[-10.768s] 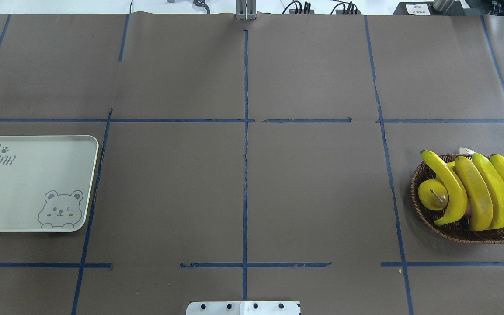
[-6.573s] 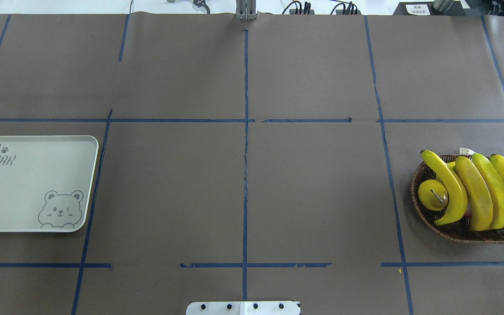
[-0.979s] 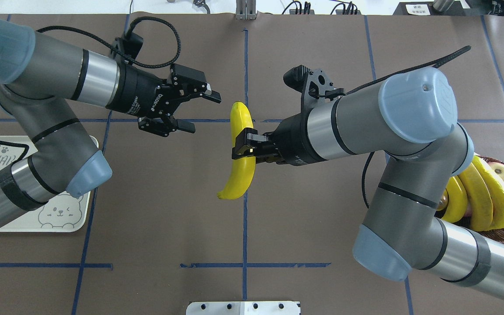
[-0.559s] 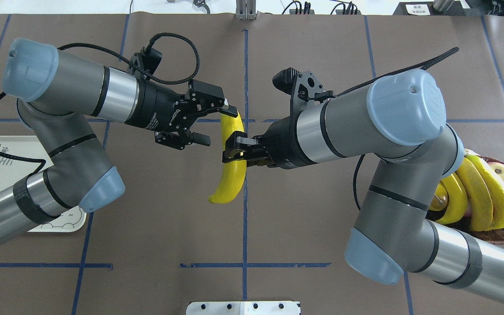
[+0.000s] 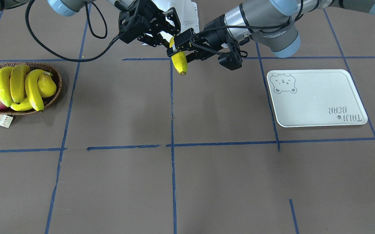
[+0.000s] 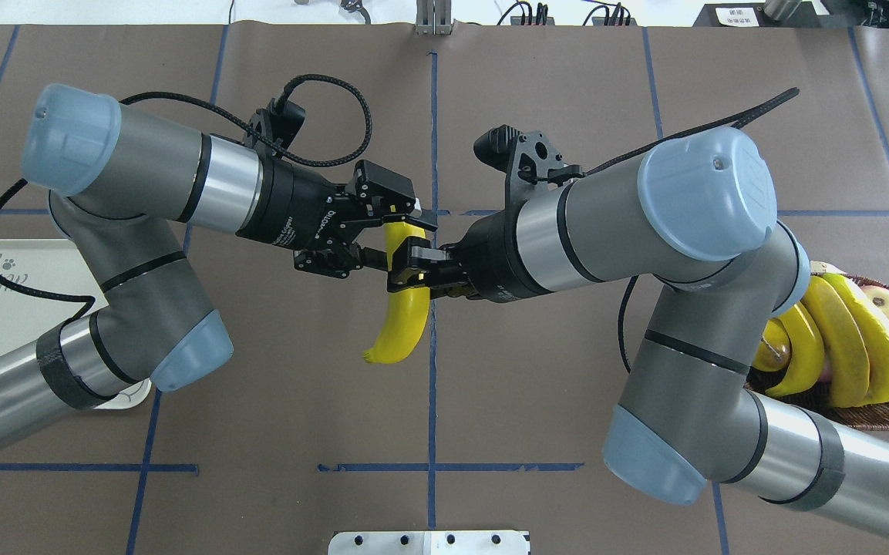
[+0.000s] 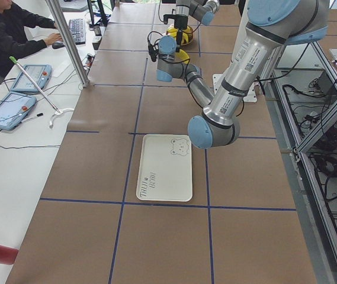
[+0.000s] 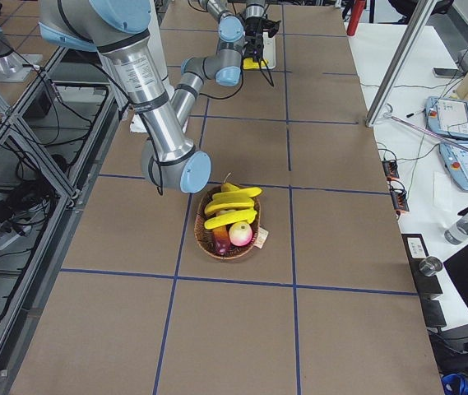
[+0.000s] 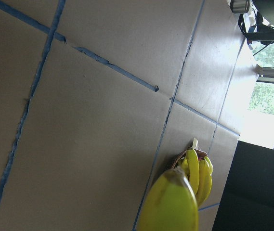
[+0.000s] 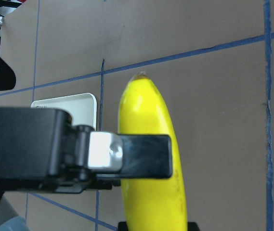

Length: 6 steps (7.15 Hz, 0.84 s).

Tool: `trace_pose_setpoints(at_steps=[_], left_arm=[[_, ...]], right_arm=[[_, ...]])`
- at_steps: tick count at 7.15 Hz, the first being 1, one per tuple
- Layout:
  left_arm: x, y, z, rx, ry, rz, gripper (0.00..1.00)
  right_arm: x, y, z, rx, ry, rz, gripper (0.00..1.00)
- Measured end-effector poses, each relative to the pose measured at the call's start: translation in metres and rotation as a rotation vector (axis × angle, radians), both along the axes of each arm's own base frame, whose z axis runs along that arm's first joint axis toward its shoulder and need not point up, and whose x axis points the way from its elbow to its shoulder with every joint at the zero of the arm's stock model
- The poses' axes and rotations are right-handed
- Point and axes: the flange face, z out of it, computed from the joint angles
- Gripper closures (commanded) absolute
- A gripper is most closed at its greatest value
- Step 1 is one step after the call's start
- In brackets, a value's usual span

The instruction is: Transfer all bananas from basket to plate

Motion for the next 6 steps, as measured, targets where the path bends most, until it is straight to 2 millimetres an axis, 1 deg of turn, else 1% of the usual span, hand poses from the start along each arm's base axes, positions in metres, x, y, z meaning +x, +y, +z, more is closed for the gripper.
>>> trace_pose_setpoints(at_steps=[1, 2, 5, 6], left_arm=[[0.0005, 0.0012, 0.0012, 0.003, 0.000, 0.002, 1.00], [0.0003, 0.0013, 0.0035, 0.005, -0.003, 0.002, 1.00], [-0.0005, 0.0003, 0.0073, 0.001, -0.010, 0.000, 1.00], [-0.0032, -0.0046, 0.0090, -0.010, -0.023, -0.008, 1.00]], right_arm=[[0.0001, 0.0001, -0.0002, 0.000, -0.001, 0.000, 0.35], [0.0006, 0.0005, -0.0004, 0.000, -0.002, -0.001, 0.00], [0.0042, 0.0019, -0.0020, -0.002, -0.008, 0.000, 0.00], [0.0073, 0.0029, -0.0031, -0.001, -0.013, 0.002, 0.00]])
